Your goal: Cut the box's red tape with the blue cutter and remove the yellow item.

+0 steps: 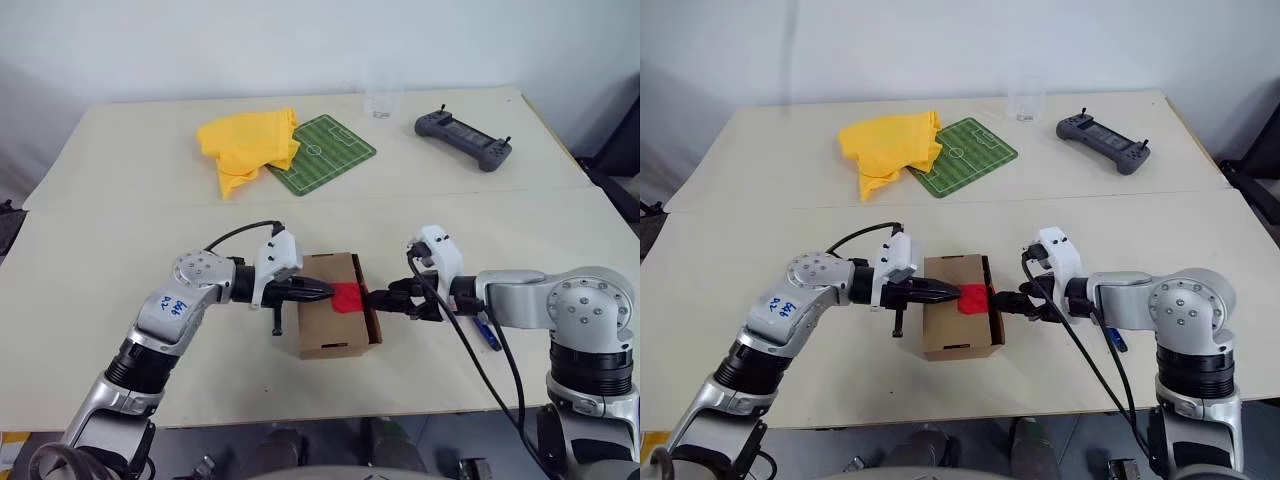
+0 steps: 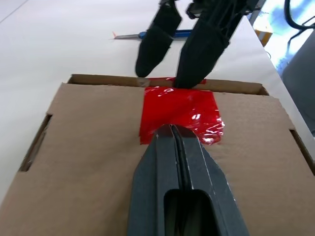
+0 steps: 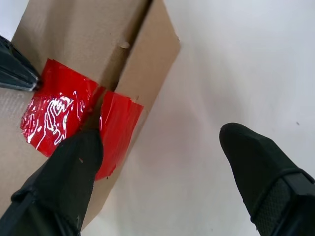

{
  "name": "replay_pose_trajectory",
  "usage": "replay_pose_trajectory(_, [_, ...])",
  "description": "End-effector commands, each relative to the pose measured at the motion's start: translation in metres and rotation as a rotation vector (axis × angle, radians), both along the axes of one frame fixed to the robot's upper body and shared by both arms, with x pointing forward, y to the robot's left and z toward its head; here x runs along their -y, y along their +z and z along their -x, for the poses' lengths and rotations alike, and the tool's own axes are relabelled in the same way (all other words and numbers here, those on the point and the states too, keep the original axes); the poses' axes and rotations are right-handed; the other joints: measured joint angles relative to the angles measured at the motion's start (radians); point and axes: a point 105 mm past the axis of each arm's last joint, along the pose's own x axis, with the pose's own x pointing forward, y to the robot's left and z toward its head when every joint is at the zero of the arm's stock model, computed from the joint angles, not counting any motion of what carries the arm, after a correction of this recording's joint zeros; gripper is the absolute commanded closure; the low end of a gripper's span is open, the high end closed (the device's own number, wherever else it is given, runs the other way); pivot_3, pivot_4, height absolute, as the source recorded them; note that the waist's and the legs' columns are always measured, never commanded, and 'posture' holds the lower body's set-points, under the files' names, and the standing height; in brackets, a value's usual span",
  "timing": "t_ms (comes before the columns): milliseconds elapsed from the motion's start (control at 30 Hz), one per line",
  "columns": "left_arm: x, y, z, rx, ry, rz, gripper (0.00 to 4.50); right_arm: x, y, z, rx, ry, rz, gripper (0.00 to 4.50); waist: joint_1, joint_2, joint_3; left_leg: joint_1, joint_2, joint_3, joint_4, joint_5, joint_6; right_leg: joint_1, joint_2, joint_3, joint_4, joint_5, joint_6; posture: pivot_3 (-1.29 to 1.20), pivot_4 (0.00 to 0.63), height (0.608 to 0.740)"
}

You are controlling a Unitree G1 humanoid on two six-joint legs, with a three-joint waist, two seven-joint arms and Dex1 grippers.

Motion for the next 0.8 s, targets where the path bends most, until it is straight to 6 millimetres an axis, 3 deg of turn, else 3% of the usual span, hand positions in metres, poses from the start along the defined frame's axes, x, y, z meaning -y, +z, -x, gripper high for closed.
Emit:
replay_pose_trajectory(33, [0.001,-0.016,0.007,-0.041,-0.02,-0.064,4.5,0.003,-0.01,0.002,-0.006,-0.013,0.094,0.44,0.0,-0.001,0.0,0.0,0.0,0.0,0.0,0.0,0.0,0.0,0.0,0.0,0.0,0.0,0.0,0.0,0.15,0.74])
replay_pose_trajectory(200, [-0.002,-0.021,0.005,-0.043,0.006,-0.075,4.5,0.025,-0.011,-0.002,0.044,-0.07,0.248,0.44,0.001,-0.002,-0.002,0.0,0.0,0.0,0.0,0.0,0.0,0.001,0.0,0.0,-0.001,0.0,0.0,0.0,0.15,0.74])
replay_pose_trajectory(400, [-0.003,-0.025,0.005,-0.058,0.016,-0.082,4.5,0.038,-0.01,-0.003,0.06,-0.088,0.29,0.44,0.001,-0.003,-0.002,0.0,0.0,0.0,0.0,0.0,0.0,0.001,0.0,0.0,-0.001,0.0,0.0,0.0,0.15,0.74])
replay_pose_trajectory(500, [-0.002,-0.026,0.006,-0.059,0.014,-0.08,4.5,0.036,-0.007,-0.005,0.076,-0.095,0.246,0.44,0.001,-0.003,-0.002,0.0,0.001,0.0,0.0,0.0,0.0,0.001,0.0,0.0,-0.002,0.0,0.0,0.0,0.15,0.74])
replay_pose_trajectory(600, [-0.001,-0.024,0.006,-0.048,0.009,-0.074,4.5,0.032,0.011,-0.005,0.088,-0.078,0.101,0.44,0.001,-0.003,-0.002,0.0,0.0,0.0,0.0,0.0,0.0,0.001,0.0,0.0,-0.001,0.0,0.0,0.0,0.15,0.74])
replay_pose_trajectory(800, [-0.004,-0.021,0.005,-0.038,0.011,-0.076,4.5,0.054,0.023,-0.006,0.033,-0.094,0.032,0.44,0.001,-0.003,-0.002,0.0,0.0,0.0,0.0,0.0,0.0,0.001,0.0,0.0,-0.002,0.0,0.0,0.0,0.15,0.74])
